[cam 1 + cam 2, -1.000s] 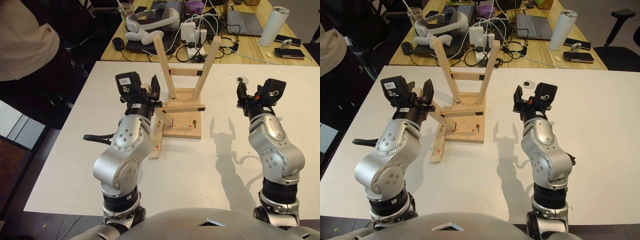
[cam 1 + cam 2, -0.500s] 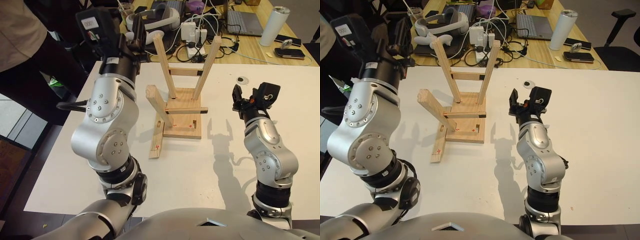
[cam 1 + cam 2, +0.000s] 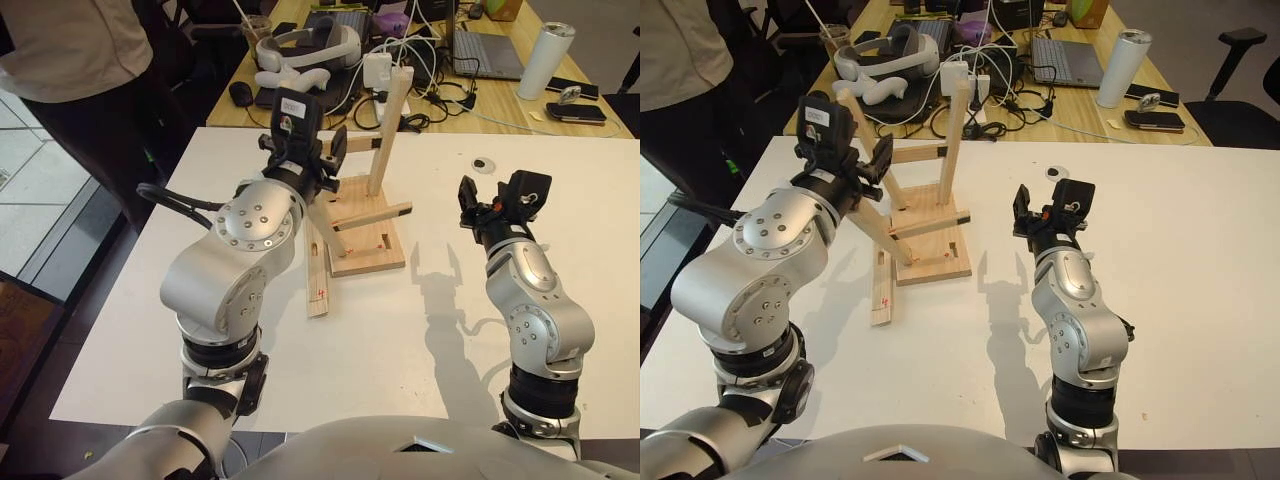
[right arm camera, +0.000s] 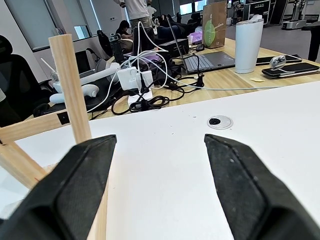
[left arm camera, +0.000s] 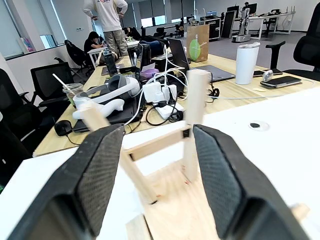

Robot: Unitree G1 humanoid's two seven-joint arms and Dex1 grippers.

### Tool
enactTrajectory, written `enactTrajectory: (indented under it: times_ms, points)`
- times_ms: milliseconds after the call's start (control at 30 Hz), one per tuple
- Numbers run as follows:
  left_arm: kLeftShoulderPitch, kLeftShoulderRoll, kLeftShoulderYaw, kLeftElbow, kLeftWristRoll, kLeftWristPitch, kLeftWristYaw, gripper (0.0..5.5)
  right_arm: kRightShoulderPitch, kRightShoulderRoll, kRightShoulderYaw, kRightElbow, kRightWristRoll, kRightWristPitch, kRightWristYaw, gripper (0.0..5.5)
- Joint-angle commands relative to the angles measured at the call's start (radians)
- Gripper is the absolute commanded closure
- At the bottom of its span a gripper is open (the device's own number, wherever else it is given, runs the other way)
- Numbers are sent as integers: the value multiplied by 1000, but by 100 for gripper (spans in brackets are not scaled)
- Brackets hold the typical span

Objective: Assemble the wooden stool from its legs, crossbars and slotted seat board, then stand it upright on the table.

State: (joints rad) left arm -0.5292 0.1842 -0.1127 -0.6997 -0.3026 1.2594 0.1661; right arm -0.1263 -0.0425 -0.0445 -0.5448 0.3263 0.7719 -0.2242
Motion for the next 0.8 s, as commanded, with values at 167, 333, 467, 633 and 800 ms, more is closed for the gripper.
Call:
enactTrajectory:
  times_ms: [167,333,467,633,800]
  points:
    - [-68,-73,176,103,40,-111,6,296,6,28,9,-9,-22,14,10,222]
    - [-173,54,457,178,18,-146,-43,296,43,49,4,-37,-42,13,4,222]
    - [-35,218,415,257,8,2,-153,242,61,66,8,-50,-56,13,3,222]
    - [186,264,189,200,-69,270,-270,227,60,71,-2,-55,-66,25,12,222]
    - [272,54,138,146,-51,349,-221,227,57,82,0,-57,-72,29,12,222]
